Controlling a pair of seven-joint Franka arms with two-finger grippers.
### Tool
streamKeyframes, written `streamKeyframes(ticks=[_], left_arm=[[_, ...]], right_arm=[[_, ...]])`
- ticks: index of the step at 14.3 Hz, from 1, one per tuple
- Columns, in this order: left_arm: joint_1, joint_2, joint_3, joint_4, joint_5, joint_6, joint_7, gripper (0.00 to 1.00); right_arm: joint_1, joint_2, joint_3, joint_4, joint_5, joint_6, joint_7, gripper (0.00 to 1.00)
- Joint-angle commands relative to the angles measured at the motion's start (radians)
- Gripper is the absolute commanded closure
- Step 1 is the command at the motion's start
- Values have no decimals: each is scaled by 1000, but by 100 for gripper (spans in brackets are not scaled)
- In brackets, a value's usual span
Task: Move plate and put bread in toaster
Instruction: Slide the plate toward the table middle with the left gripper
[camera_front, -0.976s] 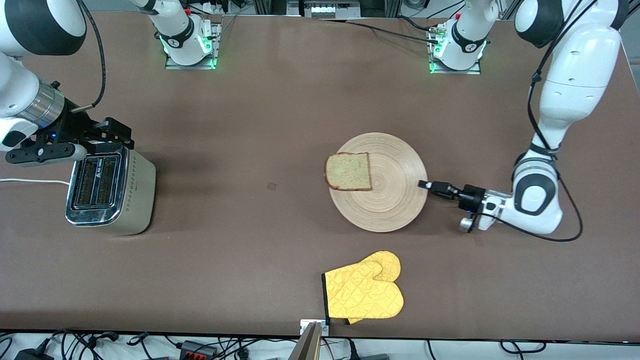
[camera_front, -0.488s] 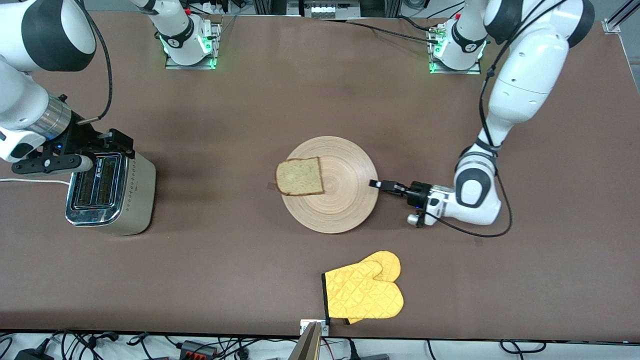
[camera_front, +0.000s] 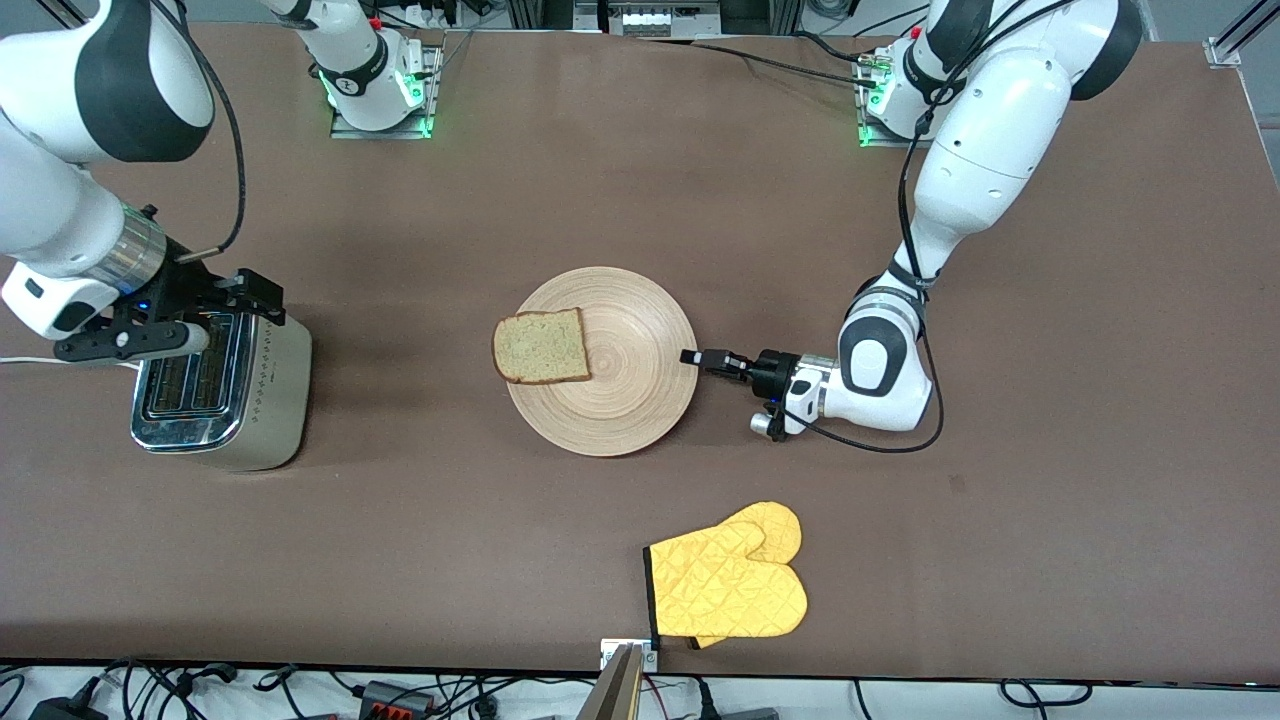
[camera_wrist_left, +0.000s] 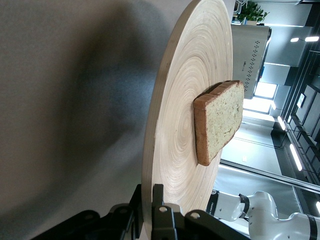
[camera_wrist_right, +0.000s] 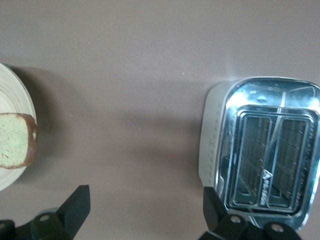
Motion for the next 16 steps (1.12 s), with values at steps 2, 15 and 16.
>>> streamKeyframes(ticks=[2, 15, 16], left_arm=[[-22, 20, 4, 8, -31, -13, -4, 99], [34, 37, 14, 25, -1, -11, 1, 68], [54, 37, 17, 30, 25, -52, -2, 68]], right_arm=[[29, 53, 0, -6, -13, 24, 53, 0], [155, 95, 2, -14, -1, 27, 222, 0], [174, 108, 2, -12, 1, 29, 231, 0]])
